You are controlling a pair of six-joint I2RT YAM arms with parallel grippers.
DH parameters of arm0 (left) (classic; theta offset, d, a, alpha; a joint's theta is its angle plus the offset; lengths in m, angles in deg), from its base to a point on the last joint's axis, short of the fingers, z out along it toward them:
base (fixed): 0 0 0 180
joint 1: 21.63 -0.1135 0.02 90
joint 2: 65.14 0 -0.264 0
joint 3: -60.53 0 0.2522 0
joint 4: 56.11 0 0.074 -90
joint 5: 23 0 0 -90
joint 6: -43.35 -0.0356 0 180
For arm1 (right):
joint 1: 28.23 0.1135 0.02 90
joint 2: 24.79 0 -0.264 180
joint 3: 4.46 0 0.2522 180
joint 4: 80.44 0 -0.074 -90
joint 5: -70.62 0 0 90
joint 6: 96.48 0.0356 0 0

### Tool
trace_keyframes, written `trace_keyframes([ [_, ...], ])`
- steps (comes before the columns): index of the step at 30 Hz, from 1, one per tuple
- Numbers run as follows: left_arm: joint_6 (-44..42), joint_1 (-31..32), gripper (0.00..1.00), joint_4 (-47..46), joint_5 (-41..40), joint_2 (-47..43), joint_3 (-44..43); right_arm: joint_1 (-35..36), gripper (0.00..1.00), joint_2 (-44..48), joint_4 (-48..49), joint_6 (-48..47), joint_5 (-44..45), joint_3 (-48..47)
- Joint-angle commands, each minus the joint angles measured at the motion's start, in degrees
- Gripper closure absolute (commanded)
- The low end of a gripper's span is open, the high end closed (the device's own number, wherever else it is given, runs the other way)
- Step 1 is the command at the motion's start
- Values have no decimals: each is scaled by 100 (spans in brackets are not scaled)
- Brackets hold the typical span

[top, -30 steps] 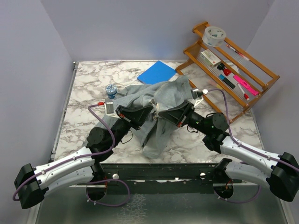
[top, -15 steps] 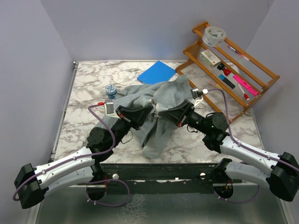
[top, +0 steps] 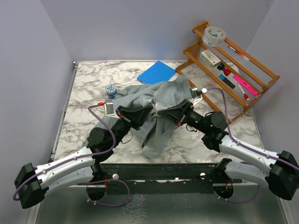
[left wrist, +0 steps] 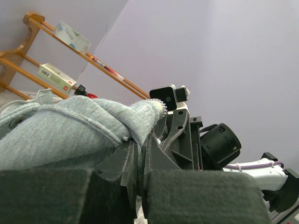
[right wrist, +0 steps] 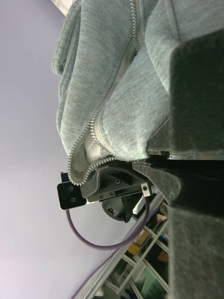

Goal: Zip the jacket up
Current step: Insert the zipper into the jacket.

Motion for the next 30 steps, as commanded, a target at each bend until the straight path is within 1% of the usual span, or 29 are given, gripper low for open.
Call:
trace_keyframes([
  [1, 97, 13, 100, -394, 230, -13, 72, 45, 99, 57, 387, 54, 216, -199],
  [11, 151, 13, 100, -407, 237, -35, 126, 44, 99, 37, 452, 61, 273, -211],
  [21, 21, 9, 100, -446, -83, -166, 76, 47, 100, -83, 576, 79, -323, -175],
  [30, 15, 12, 100, -451, -133, -182, 93, 46, 99, 77, 490, 85, -320, -107],
])
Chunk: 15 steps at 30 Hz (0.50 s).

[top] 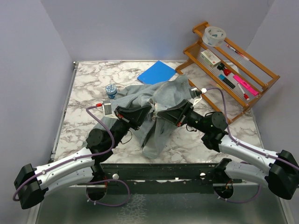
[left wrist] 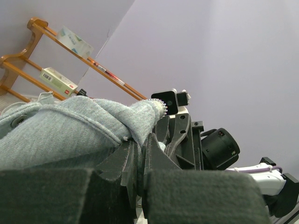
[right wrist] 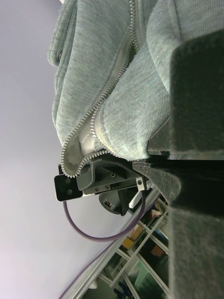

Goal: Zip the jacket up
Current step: Insert the zipper into the jacket.

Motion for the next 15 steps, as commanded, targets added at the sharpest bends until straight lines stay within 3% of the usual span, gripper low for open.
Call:
trace_keyframes([
  [1, -12, 13, 100, -333, 22, -91, 2, 47, 100, 134, 315, 21, -124, -116],
  [15, 32, 13, 100, -333, 197, -45, -27, 46, 100, 72, 31, 18, 244, -197],
])
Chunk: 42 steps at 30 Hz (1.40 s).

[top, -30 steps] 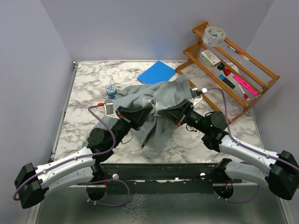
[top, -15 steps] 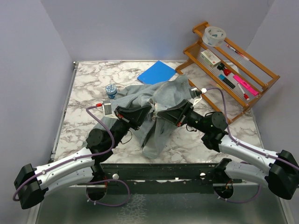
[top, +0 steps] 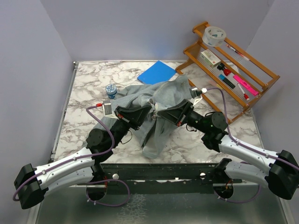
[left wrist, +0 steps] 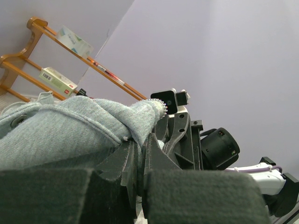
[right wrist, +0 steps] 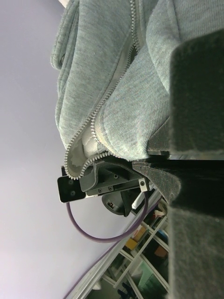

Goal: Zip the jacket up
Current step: Insert the zipper into the jacket.

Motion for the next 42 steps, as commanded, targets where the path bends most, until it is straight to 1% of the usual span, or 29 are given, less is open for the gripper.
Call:
trace_keyframes([
  [1, 34, 13, 100, -333, 191, -41, -20, 47, 100, 37, 47, 5, 154, -207],
  [21, 54, 11, 100, -349, 155, -47, 10, 46, 100, -88, 205, 49, -43, -253],
  [30, 78, 13, 100, -359, -130, -128, 51, 47, 99, -112, 354, 55, -226, -236],
  [42, 110, 13, 100, -368, 4, -115, 63, 40, 99, -143, 341, 50, -151, -276],
])
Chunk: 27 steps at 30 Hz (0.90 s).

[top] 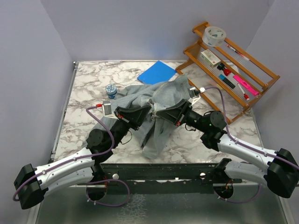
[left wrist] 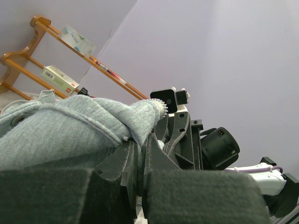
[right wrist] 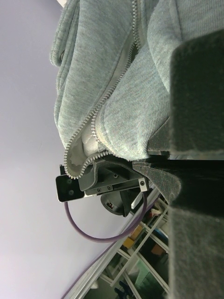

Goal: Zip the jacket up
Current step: Insert the zipper into the jacket.

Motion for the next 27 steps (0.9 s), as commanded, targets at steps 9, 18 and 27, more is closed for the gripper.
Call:
trace_keyframes([
  [9, 198, 13, 100, -373, 313, -63, 69, 42, 99, 86, 181, -11, 315, -180],
  [18, 269, 12, 100, -370, 379, -62, 196, 47, 99, 72, 179, 6, 395, -243],
  [27, 288, 13, 100, -395, 327, 41, 198, 46, 100, 45, 196, -39, 305, -275],
])
